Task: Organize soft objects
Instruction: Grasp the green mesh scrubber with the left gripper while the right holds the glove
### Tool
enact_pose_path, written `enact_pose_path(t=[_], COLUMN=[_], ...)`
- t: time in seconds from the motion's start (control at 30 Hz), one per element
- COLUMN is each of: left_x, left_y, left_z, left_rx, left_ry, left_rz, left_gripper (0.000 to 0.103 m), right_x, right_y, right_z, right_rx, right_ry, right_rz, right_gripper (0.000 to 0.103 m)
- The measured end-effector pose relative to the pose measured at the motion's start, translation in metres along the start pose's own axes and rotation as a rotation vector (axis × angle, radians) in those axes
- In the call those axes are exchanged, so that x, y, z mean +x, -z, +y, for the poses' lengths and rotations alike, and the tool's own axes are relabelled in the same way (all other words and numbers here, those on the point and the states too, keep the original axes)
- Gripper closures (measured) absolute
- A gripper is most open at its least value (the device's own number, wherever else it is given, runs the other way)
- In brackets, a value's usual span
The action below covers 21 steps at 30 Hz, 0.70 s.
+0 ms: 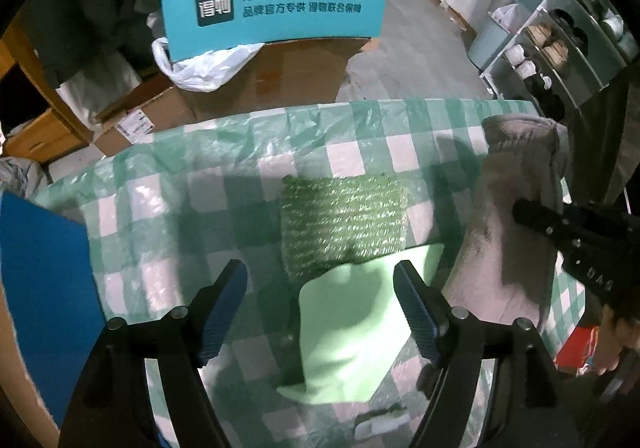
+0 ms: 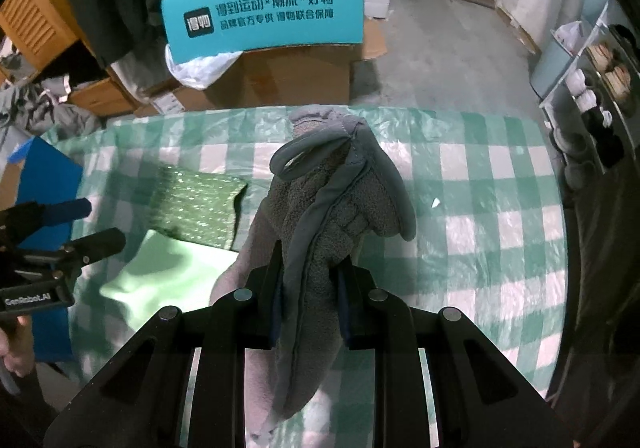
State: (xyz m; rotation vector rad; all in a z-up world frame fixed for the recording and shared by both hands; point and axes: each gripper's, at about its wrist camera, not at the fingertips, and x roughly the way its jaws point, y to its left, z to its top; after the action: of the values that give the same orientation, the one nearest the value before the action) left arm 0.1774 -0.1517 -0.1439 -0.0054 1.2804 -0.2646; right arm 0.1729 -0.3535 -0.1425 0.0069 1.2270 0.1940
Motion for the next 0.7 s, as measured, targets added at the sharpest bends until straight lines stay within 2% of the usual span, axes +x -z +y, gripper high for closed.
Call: enact_pose_path(t=[0.27, 0.7], left_x=[0.031, 0.059], left_y=[-0.013, -0.018], left_z=[-0.004, -0.002], left_rx=[-0.029, -0.083], left_ry=[-0.006, 0.006], left_rz=[0.067, 0.119], left_gripper=[0.026, 0.025], right_x=[0.015, 0.026], right_y=[-0.003, -0.002], right_z=[0.001, 0.005], right_rx=[-0.009, -0.005], right_ry=[0.003, -0.016], right_rz=[0.027, 0.047], right_gripper=[0.083, 0.083])
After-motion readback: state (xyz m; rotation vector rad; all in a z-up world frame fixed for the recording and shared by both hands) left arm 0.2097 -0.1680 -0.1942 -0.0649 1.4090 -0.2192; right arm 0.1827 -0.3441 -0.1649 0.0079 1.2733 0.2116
